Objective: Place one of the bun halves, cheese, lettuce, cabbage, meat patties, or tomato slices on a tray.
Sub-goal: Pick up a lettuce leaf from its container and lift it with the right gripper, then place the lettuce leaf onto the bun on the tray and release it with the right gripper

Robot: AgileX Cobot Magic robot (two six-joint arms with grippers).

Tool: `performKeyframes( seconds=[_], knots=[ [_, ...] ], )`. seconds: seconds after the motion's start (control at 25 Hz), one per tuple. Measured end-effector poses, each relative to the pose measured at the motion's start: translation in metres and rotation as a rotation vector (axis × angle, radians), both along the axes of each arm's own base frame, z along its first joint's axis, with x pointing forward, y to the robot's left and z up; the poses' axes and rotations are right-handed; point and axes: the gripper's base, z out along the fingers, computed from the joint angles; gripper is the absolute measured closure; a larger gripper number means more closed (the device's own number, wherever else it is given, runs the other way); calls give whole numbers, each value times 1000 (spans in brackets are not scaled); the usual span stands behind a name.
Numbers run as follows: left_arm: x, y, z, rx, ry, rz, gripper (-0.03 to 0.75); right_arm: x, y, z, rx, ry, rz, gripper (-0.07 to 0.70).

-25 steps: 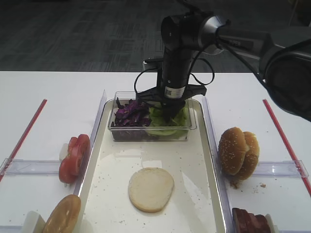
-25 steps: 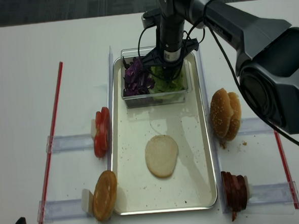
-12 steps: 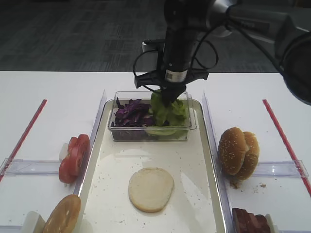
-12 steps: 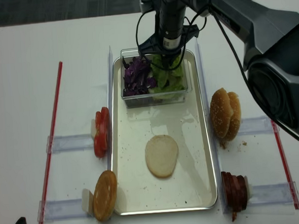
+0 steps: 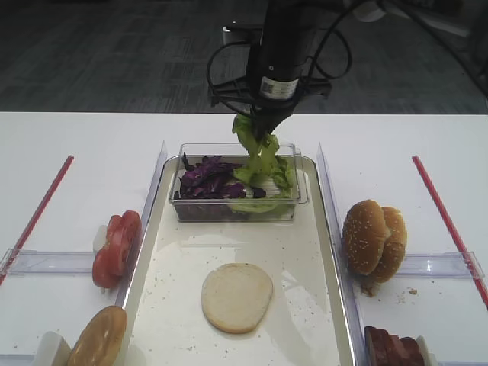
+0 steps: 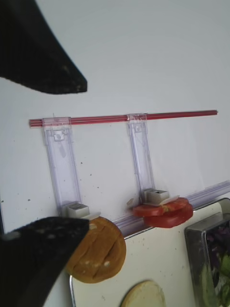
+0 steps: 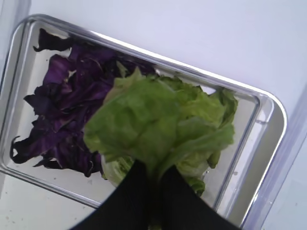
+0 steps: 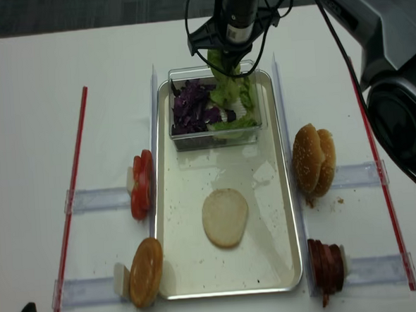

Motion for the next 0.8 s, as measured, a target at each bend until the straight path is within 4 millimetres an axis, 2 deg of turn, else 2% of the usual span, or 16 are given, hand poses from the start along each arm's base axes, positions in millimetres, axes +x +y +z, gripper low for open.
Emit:
performKeyframes(
  seconds=[0.28,0.8],
  knots=[
    [0,0,0,0,0,0,223,-6,-2,21,26,-31,3,568],
    [0,0,0,0,0,0,223,-7,-1,22,41,-24,7,568]
  ],
)
